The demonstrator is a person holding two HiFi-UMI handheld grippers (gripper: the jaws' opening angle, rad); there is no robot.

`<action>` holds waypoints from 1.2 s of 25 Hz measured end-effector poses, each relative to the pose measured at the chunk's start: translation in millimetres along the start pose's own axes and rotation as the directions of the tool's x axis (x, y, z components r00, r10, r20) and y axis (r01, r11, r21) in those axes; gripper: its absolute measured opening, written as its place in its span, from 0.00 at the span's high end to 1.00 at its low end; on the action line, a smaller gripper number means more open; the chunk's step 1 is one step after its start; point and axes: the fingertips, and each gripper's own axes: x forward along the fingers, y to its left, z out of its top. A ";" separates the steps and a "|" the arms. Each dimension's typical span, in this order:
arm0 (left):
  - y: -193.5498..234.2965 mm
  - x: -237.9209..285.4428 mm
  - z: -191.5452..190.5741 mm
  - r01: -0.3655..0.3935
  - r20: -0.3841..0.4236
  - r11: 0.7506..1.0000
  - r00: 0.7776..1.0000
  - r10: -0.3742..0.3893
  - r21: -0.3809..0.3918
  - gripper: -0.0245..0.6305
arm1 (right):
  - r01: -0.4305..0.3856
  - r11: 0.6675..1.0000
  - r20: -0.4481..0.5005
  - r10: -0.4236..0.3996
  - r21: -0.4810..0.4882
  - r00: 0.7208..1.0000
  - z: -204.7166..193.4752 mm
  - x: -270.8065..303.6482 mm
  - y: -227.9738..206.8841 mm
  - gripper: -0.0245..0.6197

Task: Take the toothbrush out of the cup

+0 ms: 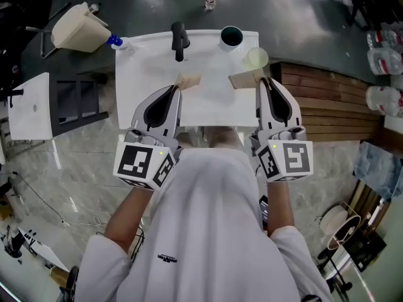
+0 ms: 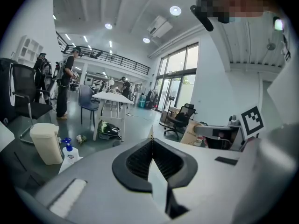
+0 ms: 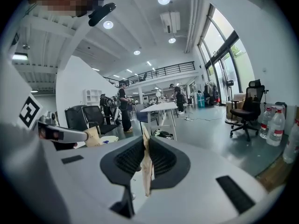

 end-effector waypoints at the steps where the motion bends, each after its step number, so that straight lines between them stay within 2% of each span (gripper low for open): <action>1: 0.7 3.8 0.9 -0.004 0.000 1.000 1.000 0.004 -0.001 0.95 | -0.004 1.000 -0.001 0.004 0.000 1.000 0.5 5.4 -2.6 0.92; 11: 8.6 40.3 -1.0 -0.060 -0.006 0.998 0.998 0.059 -0.027 0.95 | -0.056 0.998 0.006 0.056 -0.013 0.998 8.6 57.1 -26.3 0.92; 24: 22.8 76.8 -4.1 -0.095 -0.008 0.994 0.995 0.095 -0.059 0.95 | -0.050 0.998 0.051 0.052 -0.041 0.997 19.2 115.9 -47.1 0.92; 30: 32.4 92.3 -10.9 -0.110 -0.020 0.992 0.994 0.109 -0.067 0.95 | -0.060 0.997 0.040 0.062 -0.047 0.997 6.0 143.7 -52.4 0.92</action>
